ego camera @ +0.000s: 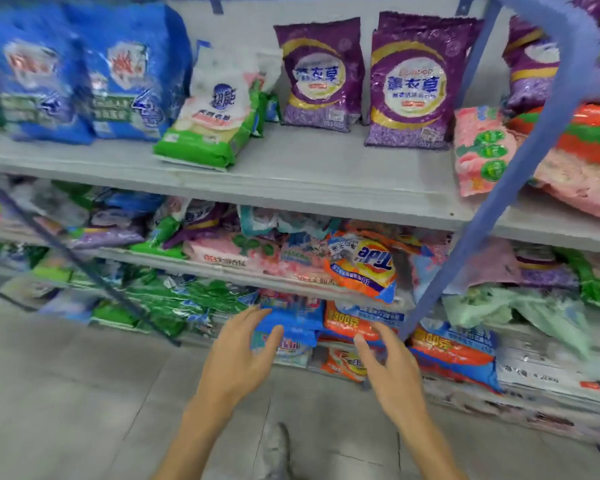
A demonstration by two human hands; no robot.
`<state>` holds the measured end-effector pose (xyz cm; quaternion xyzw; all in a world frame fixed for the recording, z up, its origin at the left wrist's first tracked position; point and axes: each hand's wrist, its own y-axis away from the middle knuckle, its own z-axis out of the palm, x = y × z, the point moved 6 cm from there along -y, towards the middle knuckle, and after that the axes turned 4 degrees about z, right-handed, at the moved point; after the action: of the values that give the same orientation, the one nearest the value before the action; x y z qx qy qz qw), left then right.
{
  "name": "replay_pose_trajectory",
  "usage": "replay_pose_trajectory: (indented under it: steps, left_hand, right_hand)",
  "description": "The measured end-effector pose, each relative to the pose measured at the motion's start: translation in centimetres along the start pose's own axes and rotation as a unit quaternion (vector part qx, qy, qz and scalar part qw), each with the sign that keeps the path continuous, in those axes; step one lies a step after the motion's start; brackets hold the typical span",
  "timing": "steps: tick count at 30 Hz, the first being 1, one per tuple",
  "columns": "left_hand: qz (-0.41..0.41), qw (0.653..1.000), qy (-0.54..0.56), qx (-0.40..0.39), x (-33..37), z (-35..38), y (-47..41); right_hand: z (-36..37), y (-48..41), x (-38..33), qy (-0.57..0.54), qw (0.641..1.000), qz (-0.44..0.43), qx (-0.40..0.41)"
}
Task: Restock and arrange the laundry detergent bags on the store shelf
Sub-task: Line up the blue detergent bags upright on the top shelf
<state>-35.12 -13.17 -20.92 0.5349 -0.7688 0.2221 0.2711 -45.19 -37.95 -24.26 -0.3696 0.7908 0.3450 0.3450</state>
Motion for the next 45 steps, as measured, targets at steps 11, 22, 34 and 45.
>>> replay_pose_trajectory:
  steps: [11,22,34,45]
  left_hand:
    - [-0.117,0.983,0.029,0.140,-6.5,-8.7,9.8]
    - [-0.165,0.961,0.065,0.213,-20.1,-20.7,13.7]
    - [-0.144,0.969,0.077,0.187,-30.6,-29.7,7.0]
    - [-0.079,0.990,0.040,0.109,-39.2,-33.2,-12.8]
  right_hand:
    - [11.9,3.4,-8.0,0.030,0.983,-0.115,-0.140]
    - [27.5,5.7,-18.4,-0.018,0.981,-0.113,-0.156]
    - [39.8,4.6,-26.5,0.029,0.975,-0.116,-0.188]
    - [47.2,-9.4,-38.6,0.034,0.988,-0.119,-0.094]
